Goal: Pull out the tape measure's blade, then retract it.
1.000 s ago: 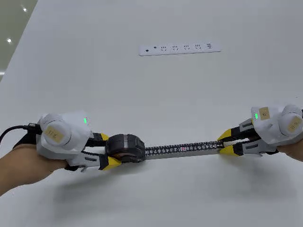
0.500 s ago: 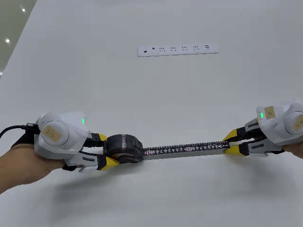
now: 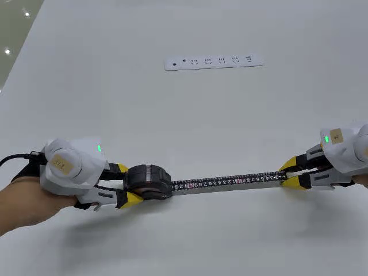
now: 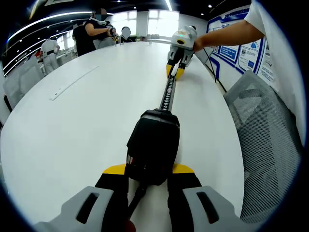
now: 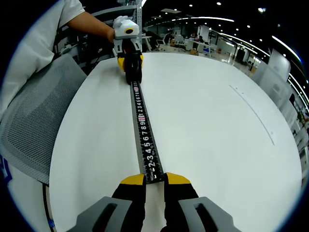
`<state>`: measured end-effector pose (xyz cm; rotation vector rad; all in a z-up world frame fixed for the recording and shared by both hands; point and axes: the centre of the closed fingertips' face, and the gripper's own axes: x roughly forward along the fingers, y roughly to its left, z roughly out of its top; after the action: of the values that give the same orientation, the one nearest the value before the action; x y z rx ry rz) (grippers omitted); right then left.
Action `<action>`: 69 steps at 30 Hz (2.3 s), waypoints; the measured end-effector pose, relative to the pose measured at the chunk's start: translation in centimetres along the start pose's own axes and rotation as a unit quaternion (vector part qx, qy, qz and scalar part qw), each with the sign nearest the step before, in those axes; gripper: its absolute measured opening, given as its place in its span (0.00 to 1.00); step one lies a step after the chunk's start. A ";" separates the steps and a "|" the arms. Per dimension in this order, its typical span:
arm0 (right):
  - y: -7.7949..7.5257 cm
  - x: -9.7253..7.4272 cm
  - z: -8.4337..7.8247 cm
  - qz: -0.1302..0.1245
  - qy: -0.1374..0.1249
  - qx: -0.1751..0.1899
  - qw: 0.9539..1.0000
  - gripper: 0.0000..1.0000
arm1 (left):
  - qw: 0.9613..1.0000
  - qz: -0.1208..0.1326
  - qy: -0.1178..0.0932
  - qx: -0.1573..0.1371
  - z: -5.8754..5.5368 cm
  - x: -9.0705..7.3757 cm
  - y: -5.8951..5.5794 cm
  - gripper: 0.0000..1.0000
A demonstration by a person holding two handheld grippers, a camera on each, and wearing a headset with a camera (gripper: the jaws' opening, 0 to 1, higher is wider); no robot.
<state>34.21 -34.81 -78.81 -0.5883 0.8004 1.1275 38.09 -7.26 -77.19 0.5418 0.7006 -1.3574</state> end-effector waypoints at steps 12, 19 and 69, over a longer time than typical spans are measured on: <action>0.3 0.1 0.0 0.001 0.007 0.002 1.000 0.13 | 1.000 0.006 0.000 -0.016 0.1 0.1 0.0 0.27; 0.3 0.1 0.0 -0.003 0.009 -0.004 1.000 0.13 | 1.000 0.007 0.003 -0.017 0.2 0.1 0.0 0.27; 3.7 -2.0 2.6 -0.107 -0.088 0.188 0.972 0.67 | 0.979 0.126 -0.082 -0.135 -2.1 -7.0 -1.3 0.64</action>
<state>30.96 -32.73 -75.72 -0.2459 0.7530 0.7913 36.03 -1.19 -73.51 0.2856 0.6439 -1.0370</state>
